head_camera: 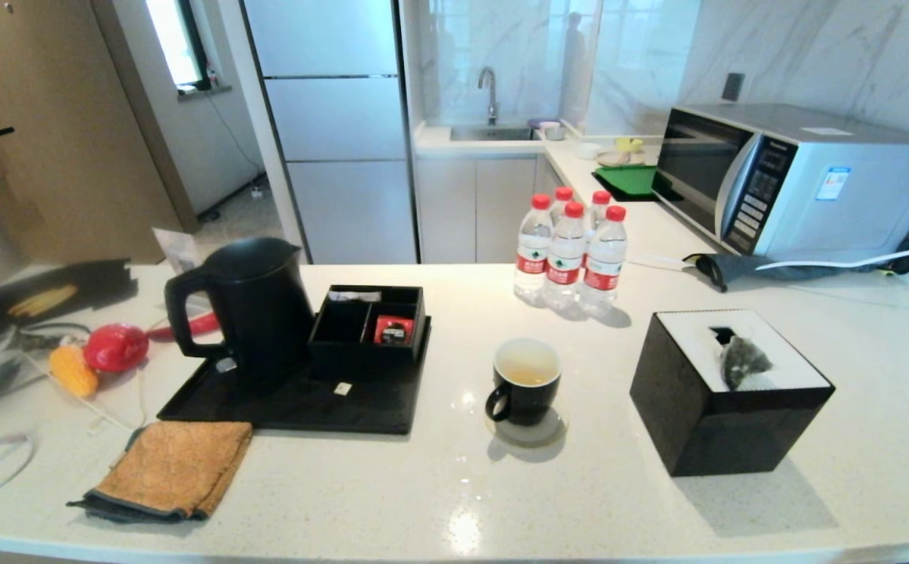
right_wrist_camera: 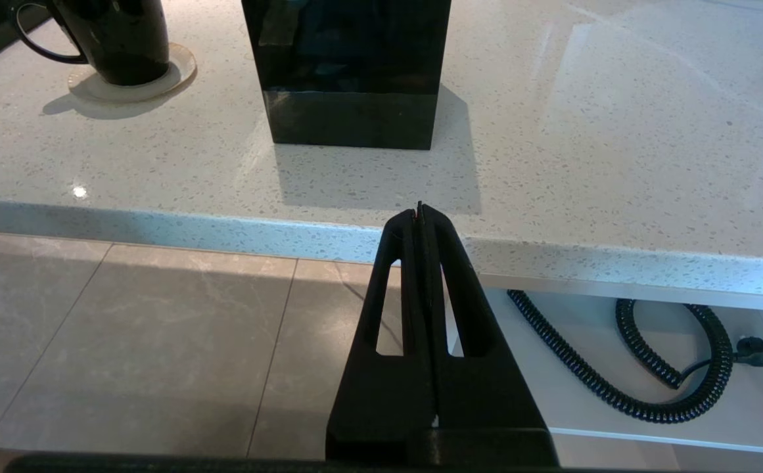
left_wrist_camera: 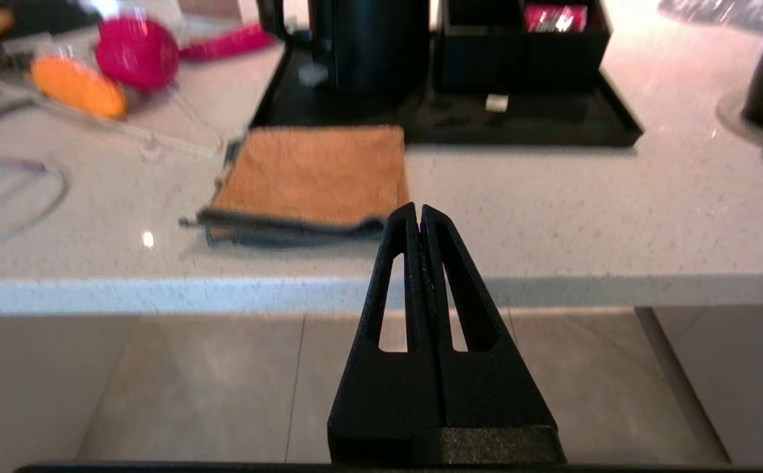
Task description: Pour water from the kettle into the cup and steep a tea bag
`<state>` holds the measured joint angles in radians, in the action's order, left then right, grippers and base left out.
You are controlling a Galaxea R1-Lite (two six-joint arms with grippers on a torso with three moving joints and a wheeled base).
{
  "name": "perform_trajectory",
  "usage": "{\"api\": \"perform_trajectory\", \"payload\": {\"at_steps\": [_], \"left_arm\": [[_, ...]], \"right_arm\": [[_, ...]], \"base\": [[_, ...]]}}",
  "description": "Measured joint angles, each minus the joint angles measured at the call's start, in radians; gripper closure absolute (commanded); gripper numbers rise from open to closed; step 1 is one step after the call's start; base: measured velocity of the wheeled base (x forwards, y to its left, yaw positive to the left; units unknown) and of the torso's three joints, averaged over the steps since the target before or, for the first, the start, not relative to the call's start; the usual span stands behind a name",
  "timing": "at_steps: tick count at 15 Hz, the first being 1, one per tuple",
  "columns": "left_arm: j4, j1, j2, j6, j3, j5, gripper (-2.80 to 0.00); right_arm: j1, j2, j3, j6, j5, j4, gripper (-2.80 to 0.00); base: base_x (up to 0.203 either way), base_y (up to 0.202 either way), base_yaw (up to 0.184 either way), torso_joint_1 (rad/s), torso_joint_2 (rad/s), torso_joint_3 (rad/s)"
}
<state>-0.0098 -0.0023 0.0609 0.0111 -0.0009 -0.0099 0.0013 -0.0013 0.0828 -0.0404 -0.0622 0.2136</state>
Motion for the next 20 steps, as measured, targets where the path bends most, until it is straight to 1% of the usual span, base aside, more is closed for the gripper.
{"api": "perform_trajectory", "payload": {"at_steps": [1, 2, 3, 4, 5, 6, 20], "left_arm": [[-0.020, 0.001, -0.022, 0.032, 0.000, -0.007, 0.00], [-0.009, 0.002, -0.036, 0.058, 0.000, -0.009, 0.00], [0.002, 0.002, -0.047, 0.059, 0.001, -0.004, 0.00], [0.003, 0.002, -0.054, 0.035, 0.001, 0.002, 0.00], [0.005, 0.002, -0.057, -0.001, 0.001, 0.004, 0.00], [0.005, 0.002, -0.059, -0.019, 0.001, 0.005, 0.00], [0.006, 0.002, -0.062, -0.029, 0.001, 0.005, 0.00]], "right_arm": [[0.000, 0.000, 0.000, 0.000, 0.000, 0.000, 0.00], [0.000, 0.000, 0.000, 0.000, 0.000, 0.000, 0.00], [0.000, 0.000, 0.000, 0.000, 0.000, 0.000, 0.00], [0.000, 0.000, 0.000, 0.000, 0.000, 0.000, 0.00], [0.000, 0.000, 0.000, 0.000, 0.000, 0.000, 0.00], [0.000, 0.000, 0.000, 0.000, 0.000, 0.000, 0.00], [0.000, 0.000, 0.000, 0.000, 0.000, 0.000, 0.00]], "base": [[0.000, 0.000, 0.000, 0.000, 0.00, 0.000], [0.000, 0.000, 0.000, 0.000, 0.00, 0.000], [0.000, 0.000, 0.000, 0.000, 0.00, 0.000], [0.000, 0.000, 0.000, 0.000, 0.00, 0.000], [0.000, 0.000, 0.000, 0.000, 0.00, 0.000], [0.000, 0.000, 0.000, 0.000, 0.00, 0.000], [0.000, 0.000, 0.000, 0.000, 0.00, 0.000]]}}
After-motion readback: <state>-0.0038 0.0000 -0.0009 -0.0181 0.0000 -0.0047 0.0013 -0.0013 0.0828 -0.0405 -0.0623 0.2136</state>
